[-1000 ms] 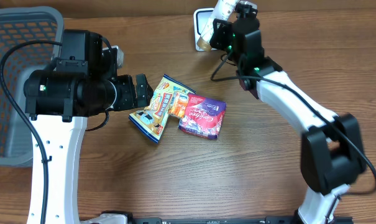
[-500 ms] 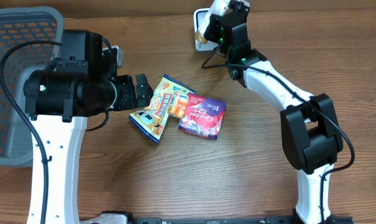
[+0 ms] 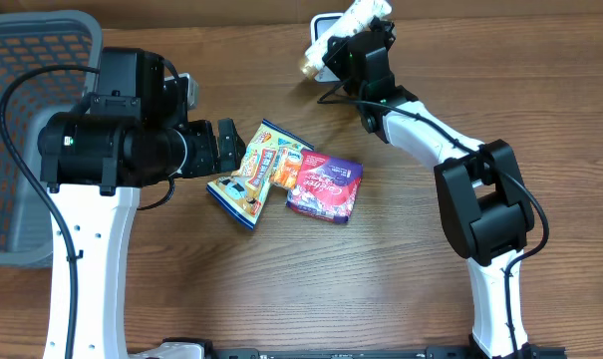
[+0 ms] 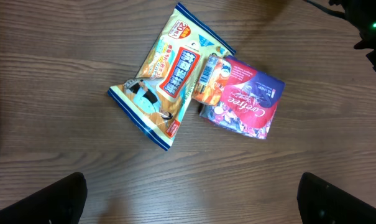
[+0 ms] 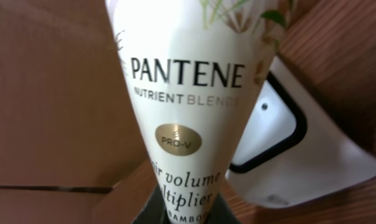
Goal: Scan the item barcode
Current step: 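Move the tube in front of the white scanner with right gripper, then hold the tube against the scanner face with the right gripper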
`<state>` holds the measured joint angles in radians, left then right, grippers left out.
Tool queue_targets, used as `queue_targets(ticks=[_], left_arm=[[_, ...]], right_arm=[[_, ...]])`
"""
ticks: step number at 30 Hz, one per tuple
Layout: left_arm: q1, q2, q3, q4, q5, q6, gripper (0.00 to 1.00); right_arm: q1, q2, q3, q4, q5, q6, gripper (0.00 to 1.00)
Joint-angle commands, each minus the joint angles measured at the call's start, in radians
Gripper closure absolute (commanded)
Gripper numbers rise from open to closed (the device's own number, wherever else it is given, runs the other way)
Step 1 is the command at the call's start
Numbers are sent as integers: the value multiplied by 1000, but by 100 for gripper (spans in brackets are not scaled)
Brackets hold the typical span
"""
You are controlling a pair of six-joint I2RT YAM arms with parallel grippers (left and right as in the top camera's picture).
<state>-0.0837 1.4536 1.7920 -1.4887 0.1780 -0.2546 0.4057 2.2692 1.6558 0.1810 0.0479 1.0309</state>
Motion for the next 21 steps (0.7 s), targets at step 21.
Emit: queue_targets(ticks=[21], left_arm=[[-2,0,2,2,-10,8,0]], right_arm=[[-32,-17,340,-343,49,-159,96]])
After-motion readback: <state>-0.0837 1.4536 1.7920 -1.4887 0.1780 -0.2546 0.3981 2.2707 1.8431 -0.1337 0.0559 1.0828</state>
